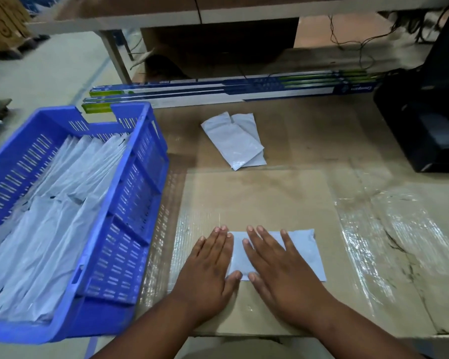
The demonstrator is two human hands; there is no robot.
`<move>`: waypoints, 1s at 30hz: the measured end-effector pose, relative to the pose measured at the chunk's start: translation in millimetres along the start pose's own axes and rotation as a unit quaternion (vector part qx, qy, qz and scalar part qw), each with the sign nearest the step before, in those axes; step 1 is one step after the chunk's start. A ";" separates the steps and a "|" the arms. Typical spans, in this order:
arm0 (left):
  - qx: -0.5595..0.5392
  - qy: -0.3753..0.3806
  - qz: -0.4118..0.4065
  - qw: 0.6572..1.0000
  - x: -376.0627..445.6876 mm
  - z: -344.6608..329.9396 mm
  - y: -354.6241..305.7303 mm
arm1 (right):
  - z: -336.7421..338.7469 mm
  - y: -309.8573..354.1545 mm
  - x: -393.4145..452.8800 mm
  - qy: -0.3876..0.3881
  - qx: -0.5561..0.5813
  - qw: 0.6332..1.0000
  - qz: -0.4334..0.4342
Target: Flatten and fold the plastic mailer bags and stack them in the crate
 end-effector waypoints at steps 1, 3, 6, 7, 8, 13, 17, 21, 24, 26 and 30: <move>0.001 0.004 -0.004 1.000 -0.1 2.7 0.2 | -3.5 0.1 -7.7 0.016 0.000 1.000 0.008; 0.005 0.004 -0.027 1.000 -2.7 15.4 -2.0 | -9.6 -4.4 -18.0 0.033 -0.003 0.999 0.007; 0.007 -0.019 -0.075 0.997 -11.2 40.4 -11.3 | -17.8 -9.1 -18.6 0.050 -0.007 0.999 0.005; 0.009 -0.017 -0.082 0.996 -14.1 41.8 -15.4 | -19.8 -9.5 -17.2 0.054 -0.005 0.998 0.009; 0.008 -0.012 -0.079 0.997 -16.6 39.1 -18.6 | -20.3 -9.9 -16.3 0.056 -0.002 0.998 0.012; -0.005 0.006 -0.067 0.998 -20.4 22.3 -20.4 | -20.6 -15.2 -13.1 0.071 0.018 0.997 0.023; 0.007 0.022 -0.051 0.998 -17.4 21.1 -21.0 | 6.2 -28.8 -13.0 0.046 0.011 0.998 0.036; 0.040 0.005 -0.032 0.999 -2.4 34.6 -25.2 | 6.6 -44.3 -30.2 0.041 0.003 0.999 0.012; 0.044 -0.023 -0.119 0.992 10.6 34.5 -53.7 | -8.4 -48.7 -33.8 0.056 0.017 0.998 0.013; 0.046 -0.005 -0.152 0.987 13.8 24.5 -68.2 | -8.8 -50.8 -29.6 0.055 0.031 0.998 0.020; 0.046 0.010 -0.131 0.990 15.3 17.5 -72.0 | 2.4 -64.2 -22.6 0.108 0.102 0.987 0.056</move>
Point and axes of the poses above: each hand's wrist, its own x-axis towards the middle knuckle, its own z-axis out of the back of the hand, y = z × x, the point moved 8 cm from there along x, towards the middle knuckle, and after that the axes turned 8 degrees about x, right-handed, at the moved point
